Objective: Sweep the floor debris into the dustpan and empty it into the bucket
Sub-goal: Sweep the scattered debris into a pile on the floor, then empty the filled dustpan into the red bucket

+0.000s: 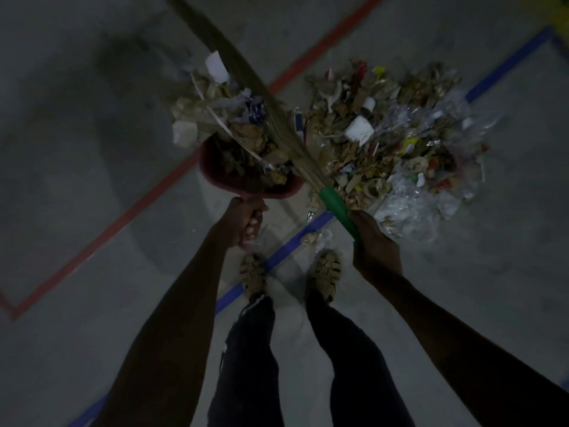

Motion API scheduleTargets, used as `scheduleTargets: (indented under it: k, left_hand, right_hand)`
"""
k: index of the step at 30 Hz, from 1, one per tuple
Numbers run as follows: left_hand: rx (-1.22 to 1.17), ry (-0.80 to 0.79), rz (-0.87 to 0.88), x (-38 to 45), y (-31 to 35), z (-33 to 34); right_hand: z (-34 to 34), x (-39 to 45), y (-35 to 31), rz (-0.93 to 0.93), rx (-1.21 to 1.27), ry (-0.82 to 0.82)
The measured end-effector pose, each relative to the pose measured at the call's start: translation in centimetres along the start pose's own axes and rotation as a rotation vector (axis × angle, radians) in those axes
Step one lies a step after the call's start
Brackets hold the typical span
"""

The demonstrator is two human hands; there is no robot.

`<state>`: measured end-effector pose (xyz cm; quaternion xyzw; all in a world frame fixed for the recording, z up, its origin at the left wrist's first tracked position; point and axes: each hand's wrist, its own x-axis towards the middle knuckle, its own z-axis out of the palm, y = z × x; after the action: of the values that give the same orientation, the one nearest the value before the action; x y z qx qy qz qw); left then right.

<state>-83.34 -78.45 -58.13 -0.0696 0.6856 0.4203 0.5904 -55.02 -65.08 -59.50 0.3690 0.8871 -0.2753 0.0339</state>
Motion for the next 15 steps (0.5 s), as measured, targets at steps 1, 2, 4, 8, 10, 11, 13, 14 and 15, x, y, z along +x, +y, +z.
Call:
scheduleTargets:
  k: [1, 2, 4, 8, 10, 11, 13, 14, 15]
  left_hand:
    - [-0.007, 0.008, 0.017, -2.1, 0.9, -0.2]
    - [-0.011, 0.014, 0.033, -4.2, 1.8, -0.5]
    - [-0.017, 0.007, 0.057, -8.2, 3.4, -1.2]
    - [0.032, 0.008, 0.081, -15.8, 5.3, -3.1]
    - [0.026, -0.002, 0.098, -18.8, 5.7, -4.6]
    - [0.015, -0.01, 0.109, -20.2, 5.8, -5.3]
    - [-0.005, -0.031, 0.12, -22.5, 5.8, -6.8]
    - [-0.013, -0.043, 0.119, -23.4, 5.8, -7.4]
    - [-0.022, -0.054, 0.114, -24.2, 5.8, -8.1]
  right_hand:
    - [-1.8, -0.6, -1.5, -0.015, -0.003, 0.017]
    - [-3.6, -1.2, -3.0, -0.031, -0.001, 0.036]
    - [-6.8, -2.8, -5.9, -0.068, -0.005, 0.074]
    - [-11.5, -6.1, -10.6, -0.122, 0.0, 0.131]
    - [-12.9, -7.8, -12.8, -0.132, 0.006, 0.141]
    - [-13.5, -8.5, -13.9, -0.141, 0.009, 0.144]
    - [-14.4, -10.0, -16.0, -0.155, 0.02, 0.151]
    - [-14.8, -10.5, -17.1, -0.156, 0.024, 0.161]
    - [-15.1, -11.0, -18.1, -0.155, 0.025, 0.172]
